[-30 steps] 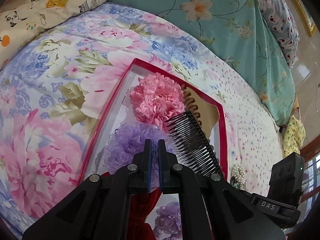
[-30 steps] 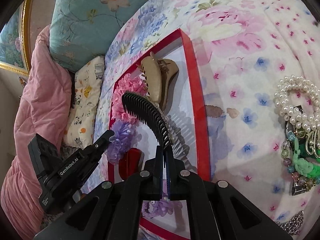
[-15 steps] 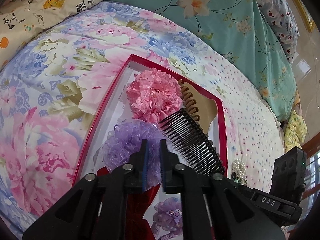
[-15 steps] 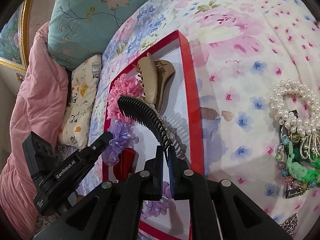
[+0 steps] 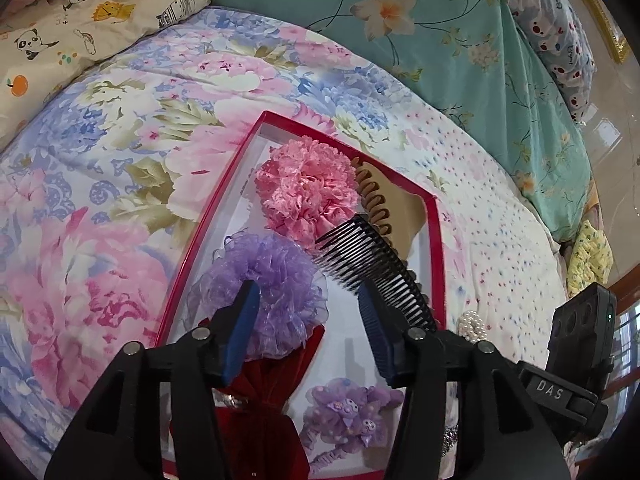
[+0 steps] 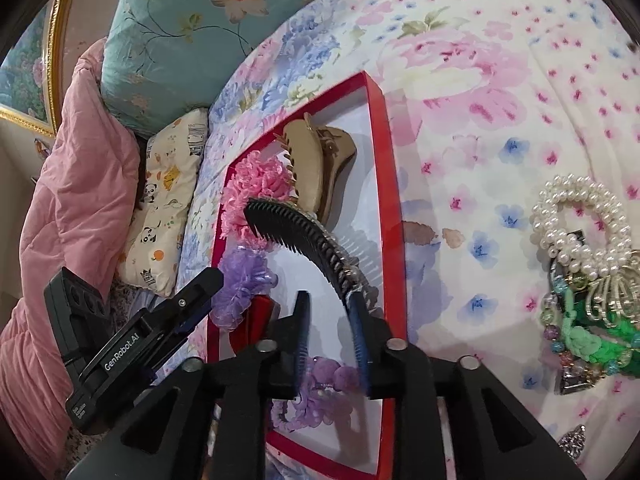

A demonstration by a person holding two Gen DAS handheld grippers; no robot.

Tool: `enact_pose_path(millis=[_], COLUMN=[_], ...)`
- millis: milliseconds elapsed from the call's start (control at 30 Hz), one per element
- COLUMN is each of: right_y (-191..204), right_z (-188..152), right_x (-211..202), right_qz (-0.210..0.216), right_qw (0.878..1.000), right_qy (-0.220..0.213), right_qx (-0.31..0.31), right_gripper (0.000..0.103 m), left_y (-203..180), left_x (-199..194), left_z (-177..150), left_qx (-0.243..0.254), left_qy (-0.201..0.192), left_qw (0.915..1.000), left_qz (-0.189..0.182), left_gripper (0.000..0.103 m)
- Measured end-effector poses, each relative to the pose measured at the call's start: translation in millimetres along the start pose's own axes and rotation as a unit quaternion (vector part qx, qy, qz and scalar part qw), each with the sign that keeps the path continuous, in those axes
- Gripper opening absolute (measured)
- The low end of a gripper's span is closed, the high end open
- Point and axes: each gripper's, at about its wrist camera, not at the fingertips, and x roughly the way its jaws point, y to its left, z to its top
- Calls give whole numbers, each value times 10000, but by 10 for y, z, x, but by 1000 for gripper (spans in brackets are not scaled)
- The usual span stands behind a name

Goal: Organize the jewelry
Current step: 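Lower the purple scrunchie into the box and open the left tool while the right tool releases the comb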

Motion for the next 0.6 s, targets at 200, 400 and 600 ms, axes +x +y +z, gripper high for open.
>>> enact_pose_path(millis=[200,400,600], right_y=[43,20,-147], right_z=[0,-53,-126], right_x=[-205,-424,-703], right_qz=[15,-25,-161], right_qw=[9997,9991,9984], right_qy=[-169,-304,-467], right_qx=[-162,-282,-286], right_gripper=[33,34,38], left_y=[-47,-108,-182], left_x=[-157,-316,-441], left_z=[-31,-87,-199], left_qx=[29,75,82], left_qy=[-86,-150,-143], left_qw=[9999,9998,9997], left_qz=[-58,-93,-163], left_gripper=[56,56,56])
